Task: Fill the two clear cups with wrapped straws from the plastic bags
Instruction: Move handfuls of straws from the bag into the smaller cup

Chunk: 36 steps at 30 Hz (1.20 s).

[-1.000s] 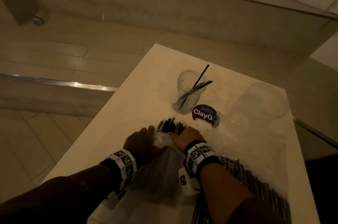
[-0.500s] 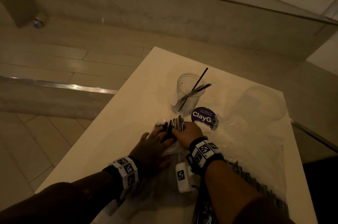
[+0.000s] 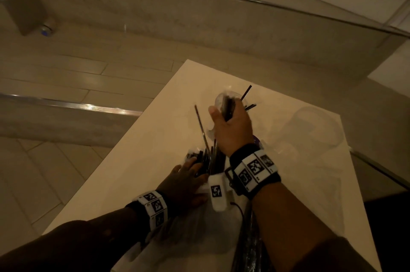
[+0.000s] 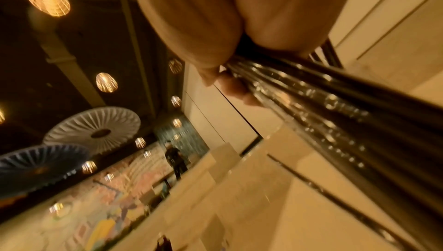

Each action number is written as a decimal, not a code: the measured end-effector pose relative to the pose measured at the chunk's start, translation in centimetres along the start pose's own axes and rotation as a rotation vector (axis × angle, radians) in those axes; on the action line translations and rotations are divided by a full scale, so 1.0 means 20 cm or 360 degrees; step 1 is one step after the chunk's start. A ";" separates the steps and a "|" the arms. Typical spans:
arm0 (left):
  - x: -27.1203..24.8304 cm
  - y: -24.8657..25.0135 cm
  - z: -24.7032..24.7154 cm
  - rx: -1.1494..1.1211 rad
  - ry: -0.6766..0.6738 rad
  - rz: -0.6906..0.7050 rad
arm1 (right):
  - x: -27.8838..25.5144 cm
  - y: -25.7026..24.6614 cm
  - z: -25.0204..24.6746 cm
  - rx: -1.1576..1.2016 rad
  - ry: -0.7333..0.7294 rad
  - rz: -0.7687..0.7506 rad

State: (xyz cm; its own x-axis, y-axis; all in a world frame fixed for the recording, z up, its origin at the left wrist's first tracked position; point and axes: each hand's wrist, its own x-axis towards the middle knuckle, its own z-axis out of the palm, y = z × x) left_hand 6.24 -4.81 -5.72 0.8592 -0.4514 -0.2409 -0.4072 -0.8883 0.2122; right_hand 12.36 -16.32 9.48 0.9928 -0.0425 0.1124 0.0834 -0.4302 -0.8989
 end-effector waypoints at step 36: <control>0.02 0.56 -0.51 -0.1724 0.0157 -0.0131 | -0.09 0.13 -0.52 -0.0382 -0.0433 -0.0088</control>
State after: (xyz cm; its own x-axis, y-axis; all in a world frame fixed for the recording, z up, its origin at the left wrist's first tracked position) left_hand 5.16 -14.18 6.19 0.9120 -0.3423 -0.2260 0.1003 -0.3482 0.9320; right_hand 9.79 -26.74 11.31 0.9768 0.2139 0.0122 0.1467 -0.6259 -0.7660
